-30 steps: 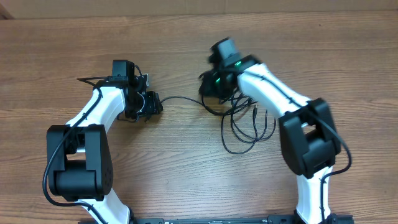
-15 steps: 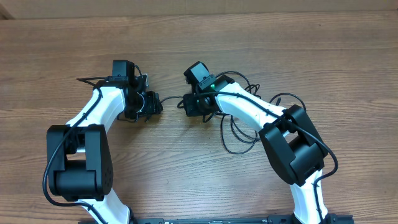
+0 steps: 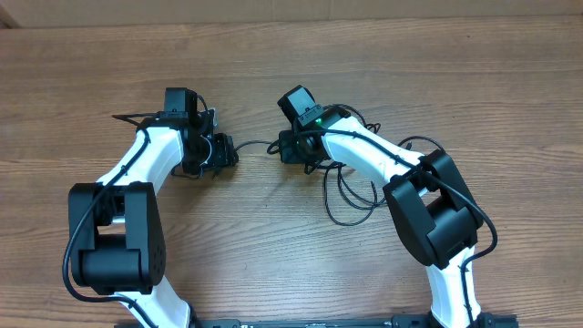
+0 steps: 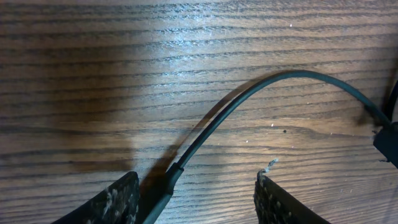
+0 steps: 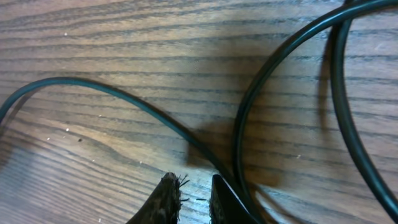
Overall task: Untangle cables
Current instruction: 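Pull the right gripper up and rightward, separating the remaining cable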
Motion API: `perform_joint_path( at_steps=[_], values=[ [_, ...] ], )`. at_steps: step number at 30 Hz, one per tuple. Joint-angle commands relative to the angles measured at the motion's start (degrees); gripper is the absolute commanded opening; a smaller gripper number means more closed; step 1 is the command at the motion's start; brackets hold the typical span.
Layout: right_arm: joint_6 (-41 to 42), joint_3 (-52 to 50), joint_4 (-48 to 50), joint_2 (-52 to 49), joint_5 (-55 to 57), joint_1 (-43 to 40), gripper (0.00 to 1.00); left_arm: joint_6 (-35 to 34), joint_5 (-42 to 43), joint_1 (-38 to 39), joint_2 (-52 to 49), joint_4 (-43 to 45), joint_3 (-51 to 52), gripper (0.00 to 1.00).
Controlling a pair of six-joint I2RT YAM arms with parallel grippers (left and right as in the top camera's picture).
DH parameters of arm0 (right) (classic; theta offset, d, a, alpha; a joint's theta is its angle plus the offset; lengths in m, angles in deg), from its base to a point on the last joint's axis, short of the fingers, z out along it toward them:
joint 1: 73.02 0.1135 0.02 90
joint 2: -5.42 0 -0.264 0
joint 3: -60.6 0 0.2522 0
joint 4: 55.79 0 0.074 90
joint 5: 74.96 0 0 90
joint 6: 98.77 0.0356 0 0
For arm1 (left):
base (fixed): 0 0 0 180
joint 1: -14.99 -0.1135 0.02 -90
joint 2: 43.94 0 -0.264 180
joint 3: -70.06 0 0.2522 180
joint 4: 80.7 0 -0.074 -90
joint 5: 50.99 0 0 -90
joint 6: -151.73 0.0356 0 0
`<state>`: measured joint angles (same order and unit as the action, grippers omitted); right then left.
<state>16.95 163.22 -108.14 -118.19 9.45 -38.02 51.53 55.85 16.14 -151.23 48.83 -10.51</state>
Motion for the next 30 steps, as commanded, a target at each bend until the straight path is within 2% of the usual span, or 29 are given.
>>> perform_joint_path(
  at_steps=[1, 9, 16, 21, 30],
  values=[
    [0.2, -0.42, 0.15, -0.94, 1.99, 0.0, 0.18, -0.35, -0.72, 0.42, -0.09, -0.15, -1.09, 0.6],
    [1.55, -0.44, -1.99, -1.64, 1.03, 0.09, 0.18, -0.35, -0.72, 0.42, -0.09, -0.15, -1.09, 0.6],
    [1.53, -0.42, 0.42, -5.16, 1.07, -0.61, 0.18, -0.35, -0.72, 0.42, -0.09, -0.2, -1.09, 0.6],
    [4.79, -0.39, 2.19, -5.16, 5.14, -3.32, 0.19, -0.44, -0.7, 0.44, -0.09, -0.35, -1.09, 0.6],
    [10.43, -0.39, 4.94, -5.16, 5.05, -10.93, 0.22, -0.61, -0.72, 0.42, -0.09, -0.39, -1.09, 0.61]
  ],
)
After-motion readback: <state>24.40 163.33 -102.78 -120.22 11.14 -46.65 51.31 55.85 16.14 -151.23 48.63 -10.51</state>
